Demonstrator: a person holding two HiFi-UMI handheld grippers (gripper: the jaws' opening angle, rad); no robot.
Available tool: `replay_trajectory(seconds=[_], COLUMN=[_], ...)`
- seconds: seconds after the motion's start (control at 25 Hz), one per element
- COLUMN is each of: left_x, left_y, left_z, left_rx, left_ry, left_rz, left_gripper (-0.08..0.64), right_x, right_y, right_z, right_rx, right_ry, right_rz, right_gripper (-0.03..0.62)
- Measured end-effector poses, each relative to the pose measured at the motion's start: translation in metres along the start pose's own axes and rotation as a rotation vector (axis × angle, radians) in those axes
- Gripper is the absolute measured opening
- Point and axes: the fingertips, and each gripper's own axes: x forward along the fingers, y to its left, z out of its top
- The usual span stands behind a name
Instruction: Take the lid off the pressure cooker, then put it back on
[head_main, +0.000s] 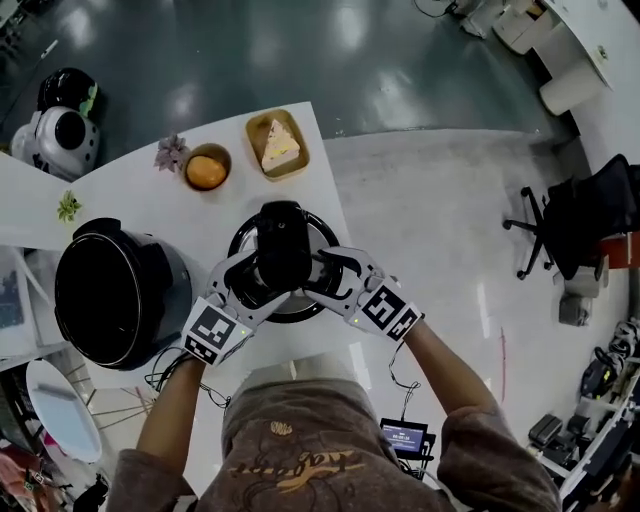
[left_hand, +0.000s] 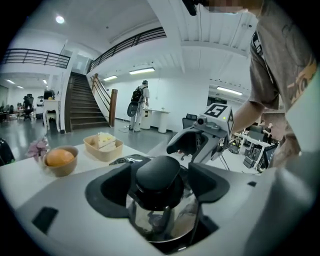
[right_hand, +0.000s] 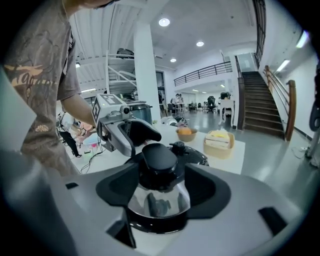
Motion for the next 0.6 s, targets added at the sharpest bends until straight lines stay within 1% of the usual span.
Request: replay_trajectory(seconds=[0.16,0.32,0.4,0.48,0.6], left_x=[0.008,0.016,0.016,0.017,0.018], left_y=[0.009,0.014,0.014,0.014,0.014], left_z=[-0.016,-0.026,-0.027,-0.028,-0.033], left_rx=[0.008,0.057,0.079,0.089,0.116], left_ry=[0.025,0.053,0.06,0.069,0.105], left_rz=[-0.003,-0.027,-0.042,-0.055,-0.058], left_gripper=[0.356,0.356,0.329,0.32,0.296], right_x=[0.015,0.028,0.031,0.031,0.032], right_y=[-0.007,-0.009,-0.008,-0.009,-0.009], right_z=[-0.009,-0.013,-0.013,-0.013,-0.013], right_rx=[-0.015,-0.042,-0.055,-0.065,-0.098], right_ry=[0.008,0.016,0.016,0.017,0.036], right_rz=[0.025,0.055,0.069,0.076,0.078], right_gripper=[0.278,0.279,0.281,0.287,0.289])
